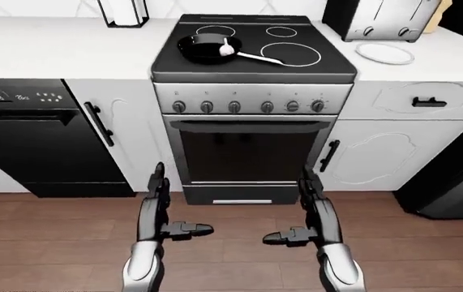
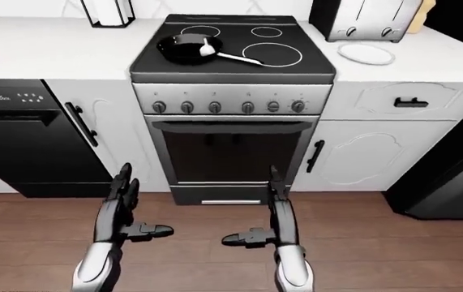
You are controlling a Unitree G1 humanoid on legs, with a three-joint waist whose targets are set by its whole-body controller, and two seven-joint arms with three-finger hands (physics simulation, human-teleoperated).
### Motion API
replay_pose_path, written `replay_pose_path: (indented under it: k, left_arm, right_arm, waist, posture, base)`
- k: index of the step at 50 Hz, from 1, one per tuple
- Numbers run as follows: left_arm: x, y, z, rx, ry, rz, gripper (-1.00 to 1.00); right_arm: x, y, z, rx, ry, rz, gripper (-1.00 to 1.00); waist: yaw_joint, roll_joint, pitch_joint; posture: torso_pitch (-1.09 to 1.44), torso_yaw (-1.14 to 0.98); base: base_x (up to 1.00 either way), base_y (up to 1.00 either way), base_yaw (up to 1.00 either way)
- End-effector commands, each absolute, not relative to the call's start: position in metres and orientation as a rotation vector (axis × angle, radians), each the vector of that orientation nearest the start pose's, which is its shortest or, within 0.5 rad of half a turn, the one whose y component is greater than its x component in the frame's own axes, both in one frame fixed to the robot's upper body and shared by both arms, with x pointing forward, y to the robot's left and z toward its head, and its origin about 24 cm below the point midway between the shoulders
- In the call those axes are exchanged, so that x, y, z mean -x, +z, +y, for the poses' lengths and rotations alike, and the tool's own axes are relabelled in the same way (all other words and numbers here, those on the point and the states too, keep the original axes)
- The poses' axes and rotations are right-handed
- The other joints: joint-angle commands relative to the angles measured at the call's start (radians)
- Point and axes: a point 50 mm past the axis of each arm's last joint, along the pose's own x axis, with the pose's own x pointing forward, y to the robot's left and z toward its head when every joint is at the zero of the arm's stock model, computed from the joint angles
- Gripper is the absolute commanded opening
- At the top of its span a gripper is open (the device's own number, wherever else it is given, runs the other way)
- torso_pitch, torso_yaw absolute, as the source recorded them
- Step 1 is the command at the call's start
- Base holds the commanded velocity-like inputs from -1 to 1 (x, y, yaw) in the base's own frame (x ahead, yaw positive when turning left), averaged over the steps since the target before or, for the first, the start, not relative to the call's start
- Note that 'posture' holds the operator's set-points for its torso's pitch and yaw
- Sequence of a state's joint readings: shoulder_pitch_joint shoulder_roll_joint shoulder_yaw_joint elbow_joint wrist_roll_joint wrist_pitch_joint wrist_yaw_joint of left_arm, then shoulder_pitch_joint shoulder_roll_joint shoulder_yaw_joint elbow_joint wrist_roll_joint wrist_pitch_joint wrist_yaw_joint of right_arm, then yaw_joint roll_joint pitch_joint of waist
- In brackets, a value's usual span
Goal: Pick the garlic from the pan and place it on the plate.
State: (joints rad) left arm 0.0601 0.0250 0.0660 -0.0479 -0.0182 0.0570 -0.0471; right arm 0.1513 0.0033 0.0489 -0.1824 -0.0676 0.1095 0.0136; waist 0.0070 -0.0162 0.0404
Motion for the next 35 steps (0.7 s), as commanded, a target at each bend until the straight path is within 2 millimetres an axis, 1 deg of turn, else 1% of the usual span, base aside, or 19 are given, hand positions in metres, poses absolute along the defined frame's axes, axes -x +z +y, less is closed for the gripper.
replay_pose_path:
  k: [1,3,4,5,6,7,9,13,15,17,19,20,21,22,23,25,27,32,35]
  left_arm:
    - [-0.247,0.056,0.167,-0.007,0.012,-0.052,1.0]
    - [-0.247,0.056,0.166,-0.008,0.011,-0.052,1.0]
    - [-0.247,0.055,0.166,-0.008,0.011,-0.052,1.0]
    - [-0.247,0.055,0.166,-0.009,0.011,-0.052,1.0]
    - [-0.247,0.056,0.166,-0.008,0.011,-0.053,1.0]
    - [-0.247,0.056,0.166,-0.008,0.011,-0.053,1.0]
    - [-0.247,0.056,0.167,-0.007,0.013,-0.053,1.0]
    - [-0.247,0.057,0.167,-0.007,0.012,-0.054,1.0]
    - [-0.246,0.057,0.167,-0.007,0.013,-0.055,1.0]
    - [-0.246,0.058,0.167,-0.008,0.012,-0.056,1.0]
    - [-0.246,0.058,0.167,-0.008,0.012,-0.056,1.0]
    - [-0.246,0.058,0.167,-0.007,0.012,-0.056,1.0]
    - [-0.246,0.058,0.167,-0.008,0.012,-0.056,1.0]
    - [-0.246,0.058,0.167,-0.008,0.012,-0.056,1.0]
    - [-0.246,0.058,0.167,-0.008,0.012,-0.057,1.0]
    - [-0.246,0.058,0.167,-0.008,0.013,-0.057,1.0]
    - [-0.245,0.058,0.167,-0.008,0.013,-0.057,1.0]
    - [-0.248,0.057,0.169,-0.013,0.018,-0.055,1.0]
    - [-0.247,0.06,0.166,-0.025,-0.015,-0.092,1.0]
  right_arm:
    - [-0.228,0.057,-0.147,0.067,0.005,-0.027,1.0]
    - [-0.228,0.057,-0.148,0.067,0.004,-0.027,1.0]
    - [-0.228,0.057,-0.148,0.067,0.004,-0.027,1.0]
    - [-0.228,0.057,-0.148,0.067,0.004,-0.027,1.0]
    - [-0.228,0.057,-0.148,0.067,0.004,-0.028,1.0]
    - [-0.227,0.057,-0.148,0.067,0.003,-0.028,1.0]
    - [-0.228,0.057,-0.149,0.067,0.002,-0.027,1.0]
    - [-0.228,0.058,-0.148,0.068,0.003,-0.027,1.0]
    - [-0.228,0.058,-0.148,0.068,0.003,-0.027,1.0]
    - [-0.228,0.058,-0.148,0.067,0.005,-0.028,1.0]
    - [-0.228,0.058,-0.148,0.066,0.004,-0.028,1.0]
    - [-0.228,0.058,-0.148,0.066,0.004,-0.028,1.0]
    - [-0.228,0.057,-0.148,0.066,0.004,-0.028,1.0]
    - [-0.228,0.057,-0.148,0.066,0.004,-0.028,1.0]
    - [-0.228,0.057,-0.148,0.066,0.004,-0.028,1.0]
    - [-0.227,0.058,-0.149,0.067,0.003,-0.031,1.0]
    - [-0.227,0.058,-0.149,0.064,0.005,-0.033,1.0]
    - [-0.227,0.064,-0.146,0.02,0.041,-0.038,1.0]
    - [-0.23,0.069,-0.156,0.01,-0.036,-0.038,1.0]
  waist:
    - [-0.004,0.003,-0.016]
    - [-0.007,-0.053,-0.016]
    - [-0.008,-0.07,-0.015]
    - [-0.024,-0.027,-0.016]
    - [-0.016,-0.042,-0.017]
    - [-0.019,-0.042,-0.02]
    - [-0.019,-0.033,-0.028]
    - [-0.021,0.013,-0.014]
    - [-0.02,0.012,-0.016]
    - [-0.022,0.026,-0.02]
    - [-0.023,0.066,-0.024]
    - [-0.022,0.106,-0.035]
    - [-0.022,0.113,-0.037]
    - [-0.009,0.09,-0.023]
    - [-0.018,0.084,-0.012]
    - [-0.01,0.066,-0.022]
    - [-0.013,0.079,-0.029]
    - [-0.004,0.067,-0.035]
    - [0.002,0.065,-0.036]
  posture:
    - [0.0,0.0]
    - [0.0,0.0]
    - [0.0,0.0]
    - [0.0,0.0]
    - [0.0,0.0]
    - [0.0,0.0]
    - [0.0,0.0]
    - [0.0,0.0]
    - [0.0,0.0]
    - [0.0,0.0]
    - [0.0,0.0]
    - [0.0,0.0]
    - [0.0,0.0]
    - [0.0,0.0]
    - [0.0,0.0]
    - [0.0,0.0]
    - [0.0,0.0]
    - [0.0,0.0]
    - [0.0,0.0]
  base:
    - [0.0,0.27,0.0]
    - [0.0,0.3,0.0]
    - [0.0,0.3,0.0]
    - [0.0,0.3,0.0]
    - [0.0,0.3,0.0]
    - [0.0,0.3,0.0]
    - [0.0,0.3,0.0]
    - [0.0,0.37,0.0]
    - [0.0,0.62,0.0]
    - [0.0,0.66,0.0]
    - [0.0,0.66,0.0]
    - [0.0,0.66,0.0]
    - [0.0,0.66,0.0]
    - [0.0,0.67,0.0]
    - [0.0,0.61,0.0]
    - [0.0,0.36,0.0]
    - [0.0,0.0,0.0]
    - [0.0,0.0,0.0]
    - [0.0,0.0,0.0]
